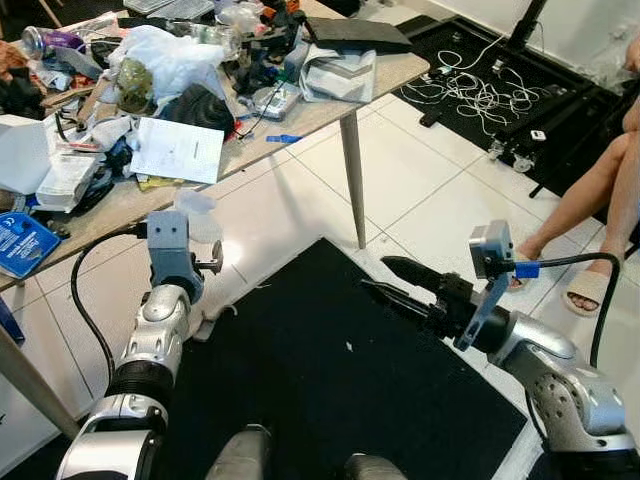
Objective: Picking trash to rubbish bin
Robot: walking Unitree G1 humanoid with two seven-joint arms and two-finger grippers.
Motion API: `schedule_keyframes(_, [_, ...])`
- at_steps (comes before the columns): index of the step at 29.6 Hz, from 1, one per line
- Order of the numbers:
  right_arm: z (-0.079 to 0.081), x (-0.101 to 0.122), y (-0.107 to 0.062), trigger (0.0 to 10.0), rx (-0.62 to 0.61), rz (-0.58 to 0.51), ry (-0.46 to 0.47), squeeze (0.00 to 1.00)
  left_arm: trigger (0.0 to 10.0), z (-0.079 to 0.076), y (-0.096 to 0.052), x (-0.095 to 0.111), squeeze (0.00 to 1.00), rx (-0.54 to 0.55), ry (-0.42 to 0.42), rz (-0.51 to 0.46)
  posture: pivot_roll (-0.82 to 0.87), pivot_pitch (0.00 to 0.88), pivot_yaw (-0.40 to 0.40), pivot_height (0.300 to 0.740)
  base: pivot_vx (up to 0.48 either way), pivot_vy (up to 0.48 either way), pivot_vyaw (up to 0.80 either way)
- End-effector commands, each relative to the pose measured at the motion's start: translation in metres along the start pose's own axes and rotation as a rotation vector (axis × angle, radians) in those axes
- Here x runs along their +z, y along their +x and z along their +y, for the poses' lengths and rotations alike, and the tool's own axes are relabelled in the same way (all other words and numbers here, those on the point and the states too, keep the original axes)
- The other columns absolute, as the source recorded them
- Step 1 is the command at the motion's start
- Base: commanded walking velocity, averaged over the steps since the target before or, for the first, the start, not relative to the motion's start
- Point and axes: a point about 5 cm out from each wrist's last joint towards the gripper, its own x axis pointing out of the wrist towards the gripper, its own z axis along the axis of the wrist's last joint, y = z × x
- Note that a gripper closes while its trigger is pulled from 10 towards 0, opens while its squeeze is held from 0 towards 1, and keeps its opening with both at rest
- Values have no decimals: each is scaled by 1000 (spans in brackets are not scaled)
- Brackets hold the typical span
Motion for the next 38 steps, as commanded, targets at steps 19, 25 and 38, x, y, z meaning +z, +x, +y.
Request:
schedule_keyframes(19, [14, 7, 3, 10000, 88, 26, 11, 0, 10000, -9, 7, 5, 0, -69, -114, 2, -84, 181, 3, 740, 0, 0, 0])
schedule_keyframes(25, [14, 10, 3, 10000, 85, 20, 6, 0, 10000, -14, 11, 7, 0, -70, -124, 20, -88, 188, 2, 740, 0, 0, 0])
schedule_keyframes(38, [22, 13, 7, 10000, 95, 8, 6, 0, 10000, -29, 16, 9, 0, -80, -156, 35, -108, 196, 10, 740, 0, 0, 0])
